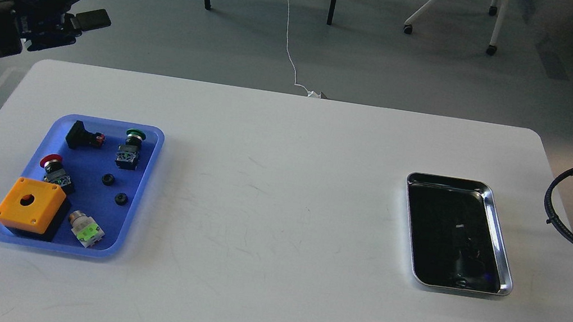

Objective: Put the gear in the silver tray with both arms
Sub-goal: 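Move the left gripper down over the blue tray, then grasp a small black gear in the blue tray with the left gripper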

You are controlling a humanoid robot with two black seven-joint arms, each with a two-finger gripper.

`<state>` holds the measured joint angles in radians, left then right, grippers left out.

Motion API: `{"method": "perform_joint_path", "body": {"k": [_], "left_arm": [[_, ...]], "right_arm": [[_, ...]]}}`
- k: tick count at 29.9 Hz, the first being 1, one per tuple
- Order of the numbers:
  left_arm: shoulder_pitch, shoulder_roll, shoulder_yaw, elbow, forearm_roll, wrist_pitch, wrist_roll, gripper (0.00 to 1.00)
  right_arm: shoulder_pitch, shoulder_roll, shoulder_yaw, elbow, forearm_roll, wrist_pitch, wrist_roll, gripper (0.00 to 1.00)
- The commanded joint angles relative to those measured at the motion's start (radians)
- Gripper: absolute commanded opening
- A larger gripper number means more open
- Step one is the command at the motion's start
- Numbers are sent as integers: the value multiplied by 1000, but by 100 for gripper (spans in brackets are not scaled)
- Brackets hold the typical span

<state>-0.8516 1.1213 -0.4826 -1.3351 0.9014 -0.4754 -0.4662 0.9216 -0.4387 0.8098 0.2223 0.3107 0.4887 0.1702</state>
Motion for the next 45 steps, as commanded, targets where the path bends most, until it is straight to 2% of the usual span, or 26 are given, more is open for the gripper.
{"method": "perform_joint_path", "body": {"k": [1, 6, 10, 12, 16, 20, 27, 29, 32, 37, 45], "left_arm": [[-3, -50, 12, -3, 294, 107, -23, 98], [6, -84, 111, -3, 788, 228, -23, 95], [13, -98, 260, 17, 944, 472, -23, 93], [13, -109, 332, 49, 949, 533, -23, 93], [13, -113, 412, 97, 959, 538, -23, 90], [16, -143, 447, 157, 984, 526, -23, 70], [34, -235, 461, 304, 987, 537, -23, 59], [46, -242, 461, 318, 987, 538, -23, 53], [51, -244, 475, 327, 991, 537, -23, 37], [56, -285, 538, 415, 991, 537, -23, 38], [45, -291, 573, 422, 990, 537, -23, 43]], "right_arm": [[0, -2, -1, 0, -1, 0, 0, 100], [9, -6, -6, 0, -2, 0, 0, 100], [16, -11, -12, 0, -2, 0, 0, 100], [16, -12, -17, 0, -4, 0, -1, 100], [14, -6, -21, 2, -4, 0, -1, 100], [16, -2, -23, 5, -4, 0, -1, 100], [19, 2, -23, 9, -5, 0, -1, 100], [20, 9, -23, 9, -5, 0, -1, 100], [34, 8, -23, 9, -5, 0, -1, 100], [37, 8, -23, 11, -5, 0, -1, 100], [37, 9, -26, 11, -7, 0, -1, 100]]}}
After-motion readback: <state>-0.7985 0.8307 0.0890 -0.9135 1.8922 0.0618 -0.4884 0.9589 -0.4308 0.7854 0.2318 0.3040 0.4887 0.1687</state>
